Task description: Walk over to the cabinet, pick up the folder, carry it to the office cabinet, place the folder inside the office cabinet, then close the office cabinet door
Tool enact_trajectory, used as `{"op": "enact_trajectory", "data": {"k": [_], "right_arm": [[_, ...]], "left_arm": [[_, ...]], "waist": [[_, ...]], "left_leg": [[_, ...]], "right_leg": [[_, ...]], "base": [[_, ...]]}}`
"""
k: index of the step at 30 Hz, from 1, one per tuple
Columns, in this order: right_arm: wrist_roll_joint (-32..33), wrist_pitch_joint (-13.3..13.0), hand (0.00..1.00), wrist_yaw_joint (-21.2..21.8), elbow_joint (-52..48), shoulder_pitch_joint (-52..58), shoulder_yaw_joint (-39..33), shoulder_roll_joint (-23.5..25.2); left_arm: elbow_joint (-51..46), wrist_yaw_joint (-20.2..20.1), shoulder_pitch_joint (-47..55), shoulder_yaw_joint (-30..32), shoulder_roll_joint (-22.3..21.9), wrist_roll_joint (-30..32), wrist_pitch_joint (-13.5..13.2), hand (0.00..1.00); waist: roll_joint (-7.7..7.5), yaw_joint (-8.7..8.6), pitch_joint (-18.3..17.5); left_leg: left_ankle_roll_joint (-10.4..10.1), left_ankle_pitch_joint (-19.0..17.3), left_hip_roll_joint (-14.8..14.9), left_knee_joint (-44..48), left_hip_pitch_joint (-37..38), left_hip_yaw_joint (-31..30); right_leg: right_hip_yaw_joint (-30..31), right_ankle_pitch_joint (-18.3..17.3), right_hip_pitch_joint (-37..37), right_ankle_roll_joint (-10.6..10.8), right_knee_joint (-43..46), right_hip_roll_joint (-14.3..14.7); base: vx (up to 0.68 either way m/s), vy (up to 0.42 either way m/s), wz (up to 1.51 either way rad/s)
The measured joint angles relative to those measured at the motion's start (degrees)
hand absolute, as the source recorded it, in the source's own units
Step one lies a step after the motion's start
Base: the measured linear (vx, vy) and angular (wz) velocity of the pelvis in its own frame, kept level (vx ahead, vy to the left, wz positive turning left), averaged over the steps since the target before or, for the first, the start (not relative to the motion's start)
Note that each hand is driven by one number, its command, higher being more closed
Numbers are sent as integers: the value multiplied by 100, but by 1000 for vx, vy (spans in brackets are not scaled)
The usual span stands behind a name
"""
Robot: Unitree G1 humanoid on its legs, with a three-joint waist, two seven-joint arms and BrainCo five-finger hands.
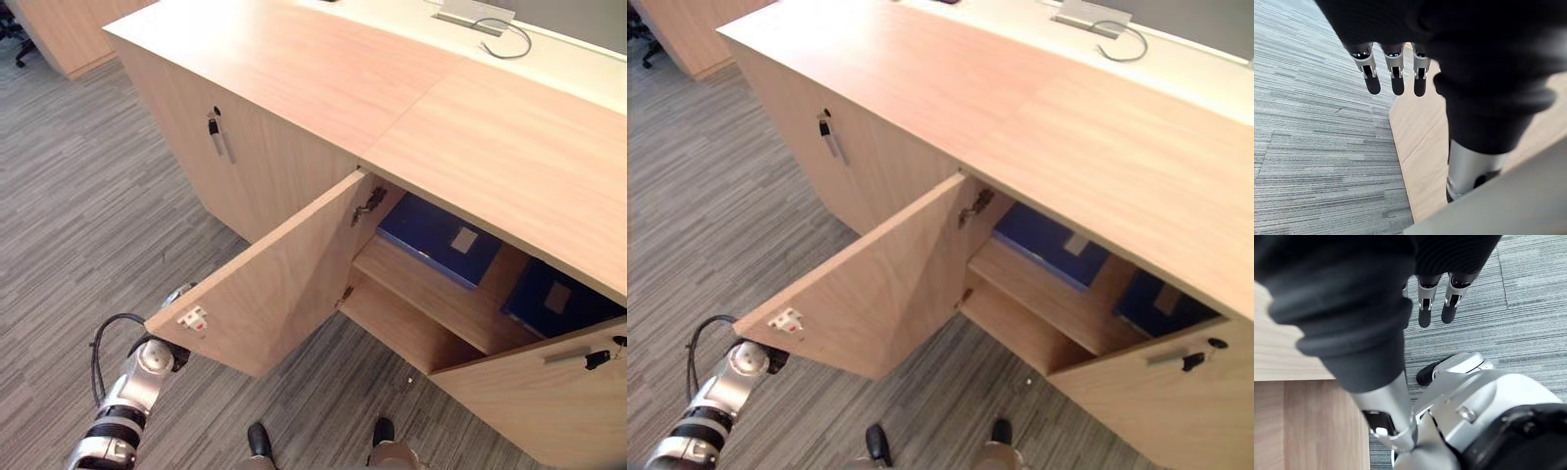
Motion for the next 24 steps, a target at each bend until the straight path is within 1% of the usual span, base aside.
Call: {"op": "enact_trajectory", "data": {"k": [1, 3, 4, 5, 7, 9, 10, 12, 13, 16, 22, 24], "right_arm": [[-2, 0, 0, 1, 0, 0, 0, 0], [-2, -2, 0, 5, 3, 20, 1, 1], [-13, -9, 0, 32, 4, 33, 1, 0], [-20, -11, 0, 48, 9, 43, 1, 0], [-47, -14, 0, 84, 14, 63, 1, -4], [-156, -25, 0, 108, 19, 69, 2, -4], [-198, -26, 0, 112, 24, 70, 2, -4], [-240, -37, 0, 140, 26, 67, 5, -2], [-239, -47, 0, 171, 44, 60, 6, -2], [-244, -92, 0, 203, 122, 45, 66, -22], [-269, -91, 0, 211, 180, 47, 122, -46], [-272, -91, 0, 209, 184, 67, 268, -104]], "left_arm": [[-106, -30, 63, -100, 25, -31, 2, 0], [-734, -267, 387, -522, 122, -277, -44, 0], [-1085, -402, 641, -876, 147, -510, -144, 0], [-1230, -507, 769, -1068, 107, -741, -210, 0], [-1457, -686, 920, -1378, -83, -1109, -262, 0], [-1678, -1033, 1039, -1951, -415, -1686, -400, 0], [-1690, -1141, 1039, -2111, -497, -1851, -438, 0], [-1780, -1511, 1036, -2580, -775, -2357, -505, 0], [-1797, -1657, 1026, -2754, -907, -2508, -549, 0], [-1796, -1928, 1019, -2845, -976, -2887, -559, 0], [-1793, -1988, 966, -2857, -947, -2974, -557, 0], [-1788, -1989, 969, -2865, -949, -2974, -557, 0]], "waist": [[-2, 0, -1], [-6, 7, -10], [-4, 9, -42], [-7, 9, -75], [-10, 6, -151], [-12, -47, -264], [-14, -59, -290], [-16, -99, -327], [-14, -132, -330], [-9, -191, -366], [-43, -222, -439], [-49, -229, -456]], "left_leg": [[-1, -1, 0, -1, 9, 2], [-5, -5, -3, -2, 37, 20], [-9, -9, -6, -3, 40, 36], [-11, -12, -5, -3, 40, 46], [-17, -25, -5, -3, 44, 76], [-23, -47, -3, -3, 52, 159], [-27, -52, 0, -3, 53, 171], [-37, -64, 18, -2, 68, 213], [-47, -71, 35, -2, 93, 261], [-71, -90, 99, -2, 160, 321], [-83, -99, 103, -4, 228, 317], [-89, -115, 99, -4, 280, 315]], "right_leg": [[2, 0, 3, -4, 0, -1], [9, -6, 0, -27, -2, -9], [22, -9, -5, -32, -12, -13], [34, -9, -11, -32, -22, -12], [87, -7, -40, -35, -28, -7], [164, 1, -88, -43, -44, 1], [182, 3, -85, -44, -46, 6], [226, 20, -91, -32, -47, 27], [261, 22, -91, -34, -47, 48], [294, 21, -82, -41, -49, 107], [292, 14, -37, -52, -75, 112], [288, 11, 33, -56, -109, 112]], "base": [[-46, 24, -1], [-46, 25, -3], [-29, 27, -5], [-18, 24, -9], [-2, 14, -14], [12, 12, -20], [28, 8, -14], [29, 1, -12], [14, 0, -13], [-4, -10, -16], [0, 0, 0], [0, 0, 0]]}}
